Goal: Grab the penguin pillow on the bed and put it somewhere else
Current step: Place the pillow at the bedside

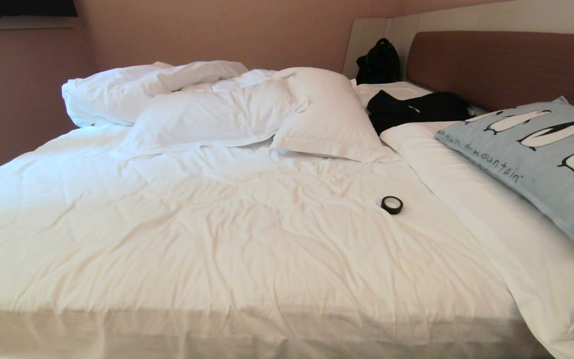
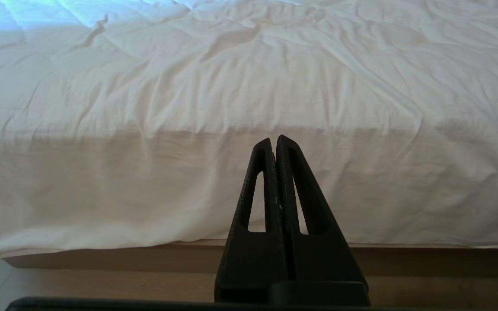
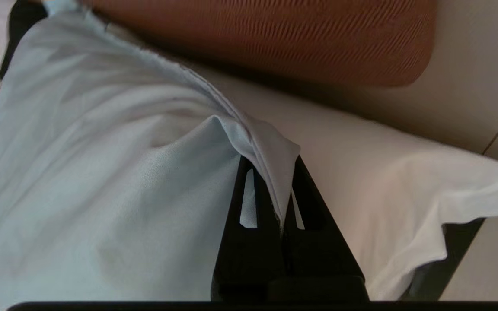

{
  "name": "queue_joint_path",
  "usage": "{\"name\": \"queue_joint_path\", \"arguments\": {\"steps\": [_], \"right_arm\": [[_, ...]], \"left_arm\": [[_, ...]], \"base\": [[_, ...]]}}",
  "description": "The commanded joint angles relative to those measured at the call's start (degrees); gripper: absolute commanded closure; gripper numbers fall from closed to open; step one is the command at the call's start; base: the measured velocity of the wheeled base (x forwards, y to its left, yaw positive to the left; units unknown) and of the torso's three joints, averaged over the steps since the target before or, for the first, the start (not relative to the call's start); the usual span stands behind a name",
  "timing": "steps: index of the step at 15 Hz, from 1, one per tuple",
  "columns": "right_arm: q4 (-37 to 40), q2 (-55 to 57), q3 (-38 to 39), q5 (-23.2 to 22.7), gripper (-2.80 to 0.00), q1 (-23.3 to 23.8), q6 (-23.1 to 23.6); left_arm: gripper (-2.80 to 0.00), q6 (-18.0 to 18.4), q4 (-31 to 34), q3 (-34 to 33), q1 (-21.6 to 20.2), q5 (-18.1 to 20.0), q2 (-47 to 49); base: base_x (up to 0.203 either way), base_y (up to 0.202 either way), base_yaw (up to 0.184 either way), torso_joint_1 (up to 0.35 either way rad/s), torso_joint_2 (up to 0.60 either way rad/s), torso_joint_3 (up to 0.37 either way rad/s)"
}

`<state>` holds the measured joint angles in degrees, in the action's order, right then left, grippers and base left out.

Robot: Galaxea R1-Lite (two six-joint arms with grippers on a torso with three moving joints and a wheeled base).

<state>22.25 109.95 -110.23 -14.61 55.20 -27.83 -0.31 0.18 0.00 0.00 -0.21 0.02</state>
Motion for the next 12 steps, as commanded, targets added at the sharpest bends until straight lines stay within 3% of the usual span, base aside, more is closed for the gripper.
{"name": "queue_joint_path", "arguments": {"steps": [1, 6, 7, 8, 12], "right_arm": [[-2.7, 1.4, -0.1, 14.6, 0.00, -1.9, -0.3], [-3.3, 1.7, 0.3, 16.7, 0.00, -3.0, -0.5], [-3.3, 1.6, 0.3, 16.7, -0.64, -3.0, -0.4], [-3.0, 1.3, 0.4, 16.7, -2.80, -3.0, -0.1], [0.8, -2.8, 0.7, 16.2, -2.80, -3.0, -0.1]], "left_arm": [[0.00, 0.0, 0.0, -0.1, 0.0, -0.1, 0.0], [0.00, 0.0, 0.0, -0.1, 0.0, 0.0, 0.0], [0.00, 0.0, 0.0, -0.1, 0.0, 0.0, 0.0], [0.00, 0.0, 0.0, -0.1, 0.1, 0.0, 0.0], [0.00, 0.0, 0.0, -0.1, 0.0, 0.0, 0.0]], "base": [[0.000, 0.000, 0.000, 0.000, 0.00, 0.000], [0.000, 0.000, 0.000, 0.000, 0.00, 0.000], [0.000, 0.000, 0.000, 0.000, 0.00, 0.000], [0.000, 0.000, 0.000, 0.000, 0.00, 0.000], [0.000, 0.000, 0.000, 0.000, 0.00, 0.000]]}}
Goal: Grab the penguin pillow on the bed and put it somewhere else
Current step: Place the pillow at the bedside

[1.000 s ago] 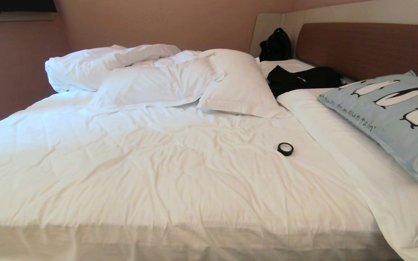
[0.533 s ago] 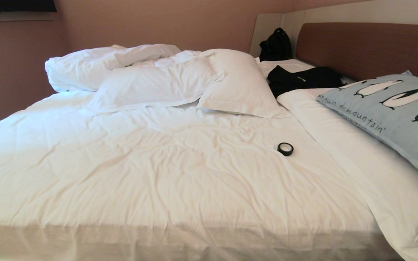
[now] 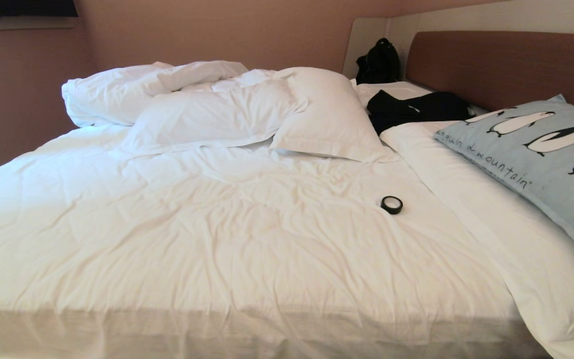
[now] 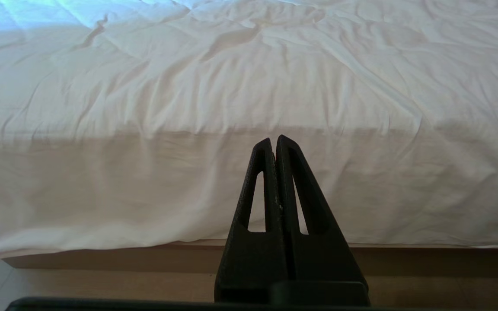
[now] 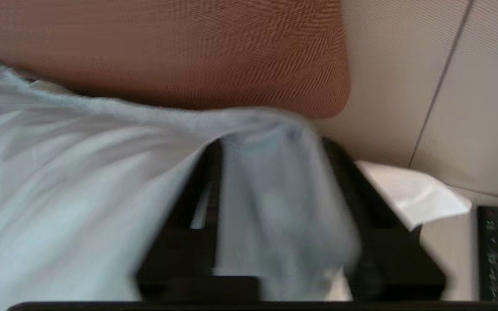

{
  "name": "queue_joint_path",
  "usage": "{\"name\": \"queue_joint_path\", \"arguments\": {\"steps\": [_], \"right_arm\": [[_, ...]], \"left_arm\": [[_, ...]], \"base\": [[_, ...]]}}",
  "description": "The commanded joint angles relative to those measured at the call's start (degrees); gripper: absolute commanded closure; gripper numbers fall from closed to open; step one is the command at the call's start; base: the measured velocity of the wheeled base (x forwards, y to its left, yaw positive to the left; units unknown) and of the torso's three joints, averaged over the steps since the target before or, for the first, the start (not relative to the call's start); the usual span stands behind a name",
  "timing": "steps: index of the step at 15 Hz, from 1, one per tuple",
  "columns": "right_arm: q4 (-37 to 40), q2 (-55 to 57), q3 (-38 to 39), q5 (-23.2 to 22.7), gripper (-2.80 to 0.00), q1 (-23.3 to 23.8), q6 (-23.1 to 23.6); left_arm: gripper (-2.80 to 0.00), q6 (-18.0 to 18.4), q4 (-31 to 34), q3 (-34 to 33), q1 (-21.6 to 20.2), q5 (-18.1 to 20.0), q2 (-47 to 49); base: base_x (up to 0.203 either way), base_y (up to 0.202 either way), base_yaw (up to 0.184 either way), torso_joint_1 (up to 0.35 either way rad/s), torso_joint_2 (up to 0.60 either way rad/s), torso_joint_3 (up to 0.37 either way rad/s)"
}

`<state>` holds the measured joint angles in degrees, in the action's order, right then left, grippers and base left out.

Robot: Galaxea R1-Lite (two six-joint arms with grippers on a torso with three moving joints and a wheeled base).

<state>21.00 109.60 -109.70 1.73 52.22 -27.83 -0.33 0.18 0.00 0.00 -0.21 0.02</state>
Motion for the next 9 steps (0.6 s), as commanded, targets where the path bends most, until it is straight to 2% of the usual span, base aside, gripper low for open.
{"name": "queue_joint_path", "arguments": {"steps": [1, 6, 7, 9], "right_arm": [[3.0, -4.3, 0.2, -0.4, -2.80, 0.0, -0.1], [10.1, -17.8, 0.0, -8.2, -2.80, -0.2, -0.4], [12.7, -21.4, 0.0, -12.0, -2.80, -0.7, -0.6], [19.5, -27.4, 0.1, -24.1, -2.80, -2.8, -1.3]], "left_arm": [[0.00, 0.0, 0.0, -0.1, 0.0, -0.1, 0.0], [0.00, 0.0, 0.0, -0.1, 0.0, 0.0, 0.0], [0.00, 0.0, 0.0, -0.1, 0.0, -0.1, 0.0], [0.00, 0.0, 0.0, -0.1, 0.0, 0.0, 0.0]], "base": [[0.000, 0.000, 0.000, 0.000, 0.00, 0.000], [0.000, 0.000, 0.000, 0.000, 0.00, 0.000], [0.000, 0.000, 0.000, 0.000, 0.00, 0.000], [0.000, 0.000, 0.000, 0.000, 0.00, 0.000]]}}
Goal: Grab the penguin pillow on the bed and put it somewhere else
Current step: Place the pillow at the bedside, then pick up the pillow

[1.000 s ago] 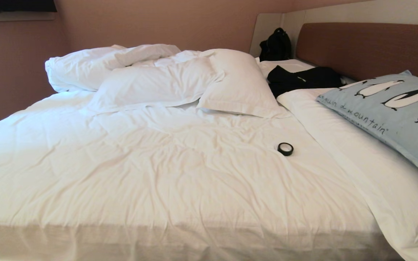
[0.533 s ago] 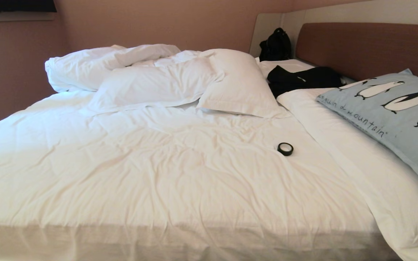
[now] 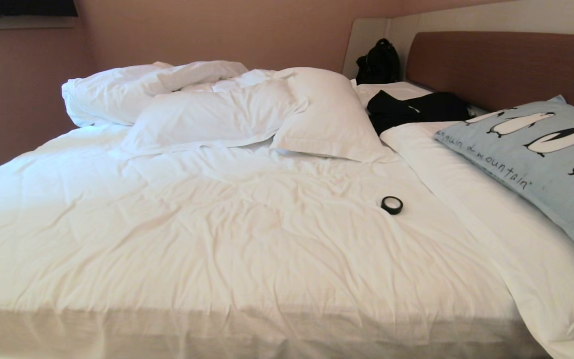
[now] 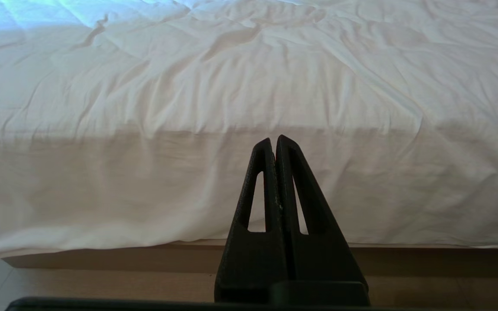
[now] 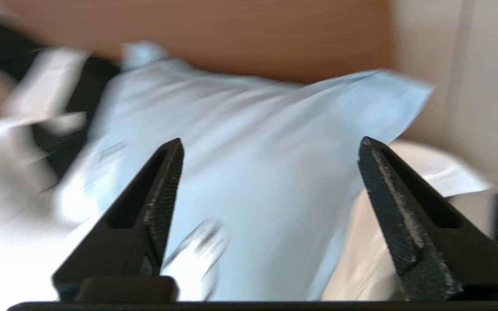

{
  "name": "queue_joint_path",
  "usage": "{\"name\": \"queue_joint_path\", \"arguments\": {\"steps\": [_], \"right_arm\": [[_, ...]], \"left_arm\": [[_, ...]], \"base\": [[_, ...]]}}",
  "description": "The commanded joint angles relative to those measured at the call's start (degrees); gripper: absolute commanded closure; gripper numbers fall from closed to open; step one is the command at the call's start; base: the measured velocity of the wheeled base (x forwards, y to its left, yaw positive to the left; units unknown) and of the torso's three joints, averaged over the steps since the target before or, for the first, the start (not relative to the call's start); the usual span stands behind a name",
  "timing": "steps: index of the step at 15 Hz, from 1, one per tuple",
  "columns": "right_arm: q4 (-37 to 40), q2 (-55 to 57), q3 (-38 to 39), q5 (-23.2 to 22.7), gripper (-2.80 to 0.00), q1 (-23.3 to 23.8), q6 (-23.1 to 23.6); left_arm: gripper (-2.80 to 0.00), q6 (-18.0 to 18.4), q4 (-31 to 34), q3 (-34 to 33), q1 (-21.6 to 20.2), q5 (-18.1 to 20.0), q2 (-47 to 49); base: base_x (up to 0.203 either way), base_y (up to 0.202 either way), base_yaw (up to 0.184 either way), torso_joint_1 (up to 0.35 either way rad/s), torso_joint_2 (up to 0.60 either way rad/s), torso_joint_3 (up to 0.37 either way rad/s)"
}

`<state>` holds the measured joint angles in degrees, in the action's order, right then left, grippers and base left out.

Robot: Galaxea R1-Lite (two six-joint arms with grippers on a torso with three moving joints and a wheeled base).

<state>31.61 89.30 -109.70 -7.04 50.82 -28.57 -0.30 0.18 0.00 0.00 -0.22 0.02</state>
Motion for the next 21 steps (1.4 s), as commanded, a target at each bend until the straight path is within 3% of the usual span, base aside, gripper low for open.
{"name": "queue_joint_path", "arguments": {"steps": [1, 5, 9, 11, 16, 21], "right_arm": [[12.6, -8.9, 0.0, -19.3, -2.80, -4.1, -1.1], [25.9, -14.5, 0.1, -32.8, -2.80, -16.9, -3.6], [31.3, -21.5, 0.2, -42.4, -2.80, -29.7, -3.9], [32.5, -26.3, 0.8, -43.1, -2.80, -34.4, -3.4], [33.4, -41.5, 5.0, -41.2, -2.80, -35.3, -1.2], [33.1, -58.5, 16.8, -39.0, -2.80, -37.0, -1.0]], "left_arm": [[0.00, 0.0, 0.0, -0.1, 0.0, 0.0, 0.0], [0.00, 0.0, 0.0, -0.1, 0.0, 0.0, 0.0], [0.00, 0.0, 0.0, -0.1, 0.0, 0.0, 0.0], [0.00, 0.0, 0.0, -0.1, 0.0, 0.0, 0.0], [0.00, 0.0, 0.0, -0.1, 0.0, 0.0, 0.0], [0.00, 0.0, 0.0, -0.1, 0.0, 0.0, 0.0]], "base": [[0.000, 0.000, 0.000, 0.000, 0.00, 0.000], [0.000, 0.000, 0.000, 0.000, 0.00, 0.000], [0.000, 0.000, 0.000, 0.000, 0.00, 0.000], [0.000, 0.000, 0.000, 0.000, 0.00, 0.000], [0.000, 0.000, 0.000, 0.000, 0.00, 0.000], [0.000, 0.000, 0.000, 0.000, 0.00, 0.000]]}}
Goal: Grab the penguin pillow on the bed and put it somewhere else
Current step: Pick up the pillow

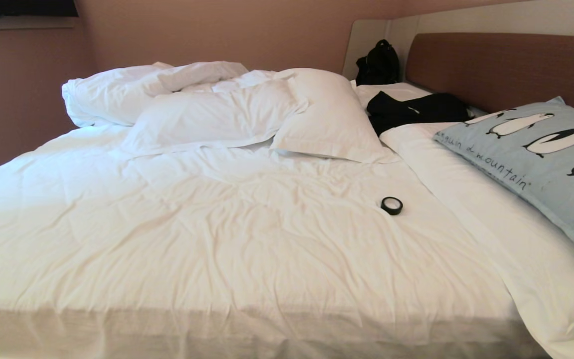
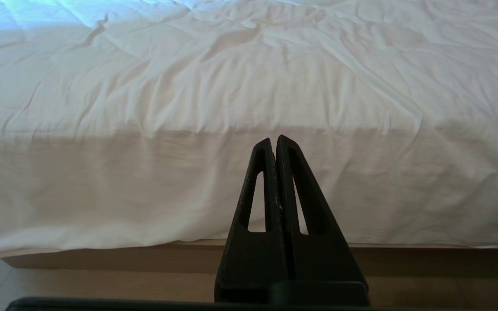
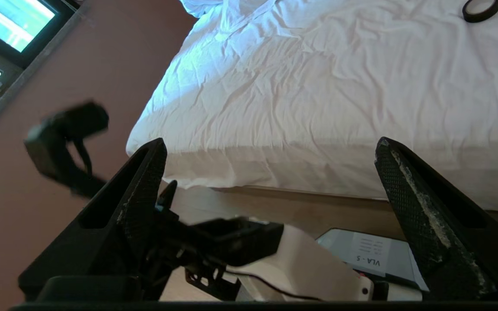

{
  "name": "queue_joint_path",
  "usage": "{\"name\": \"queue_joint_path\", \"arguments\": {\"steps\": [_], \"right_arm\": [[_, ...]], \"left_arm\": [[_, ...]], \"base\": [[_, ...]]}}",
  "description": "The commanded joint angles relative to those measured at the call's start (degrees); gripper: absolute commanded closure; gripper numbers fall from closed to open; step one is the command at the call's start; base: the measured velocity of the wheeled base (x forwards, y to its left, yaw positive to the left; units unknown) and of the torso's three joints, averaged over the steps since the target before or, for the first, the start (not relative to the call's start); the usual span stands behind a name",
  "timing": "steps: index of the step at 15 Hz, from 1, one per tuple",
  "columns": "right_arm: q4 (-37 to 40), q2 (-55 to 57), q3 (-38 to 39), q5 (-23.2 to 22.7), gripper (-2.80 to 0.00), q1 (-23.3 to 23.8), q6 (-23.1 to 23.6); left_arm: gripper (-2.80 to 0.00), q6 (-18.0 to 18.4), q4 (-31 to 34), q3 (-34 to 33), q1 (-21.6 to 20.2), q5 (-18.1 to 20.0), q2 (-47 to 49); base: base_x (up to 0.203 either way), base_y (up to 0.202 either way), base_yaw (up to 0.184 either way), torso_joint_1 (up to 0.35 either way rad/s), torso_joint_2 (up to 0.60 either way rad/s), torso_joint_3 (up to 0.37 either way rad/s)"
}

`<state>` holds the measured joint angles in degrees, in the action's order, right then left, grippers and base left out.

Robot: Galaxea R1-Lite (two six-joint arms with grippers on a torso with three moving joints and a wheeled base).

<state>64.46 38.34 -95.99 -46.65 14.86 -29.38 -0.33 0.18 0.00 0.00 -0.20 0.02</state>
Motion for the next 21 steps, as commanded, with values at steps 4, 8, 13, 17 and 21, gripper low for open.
{"name": "queue_joint_path", "arguments": {"steps": [4, 8, 13, 17, 21], "right_arm": [[0.1, -17.2, 6.0, 5.1, -2.80, -10.7, -0.2], [1.4, -22.7, 12.2, 15.7, -2.80, -11.4, 3.8], [-12.2, -28.8, 28.6, 40.8, -2.80, -13.1, 16.0], [-20.0, -36.4, 40.6, 46.9, -2.80, -13.7, 23.5], [-29.1, -38.1, 50.3, 49.6, -2.80, -13.7, 25.1]], "left_arm": [[0.00, 0.0, 0.0, -0.1, 0.0, 0.0, 0.0], [0.00, 0.0, 0.0, -0.1, 0.0, -0.1, 0.0], [0.00, 0.0, 0.0, -0.1, 0.0, -0.1, 0.0], [0.00, 0.0, 0.0, -0.1, 0.0, -0.1, 0.0], [0.00, 0.0, 0.0, -0.1, 0.0, 0.0, 0.0]], "base": [[0.000, 0.000, 0.000, 0.000, 0.00, 0.000], [0.000, 0.000, 0.000, 0.000, 0.00, 0.000], [0.000, 0.000, 0.000, 0.000, 0.00, 0.000], [0.000, 0.000, 0.000, 0.000, 0.00, 0.000], [0.000, 0.000, 0.000, 0.000, 0.00, 0.000]]}}
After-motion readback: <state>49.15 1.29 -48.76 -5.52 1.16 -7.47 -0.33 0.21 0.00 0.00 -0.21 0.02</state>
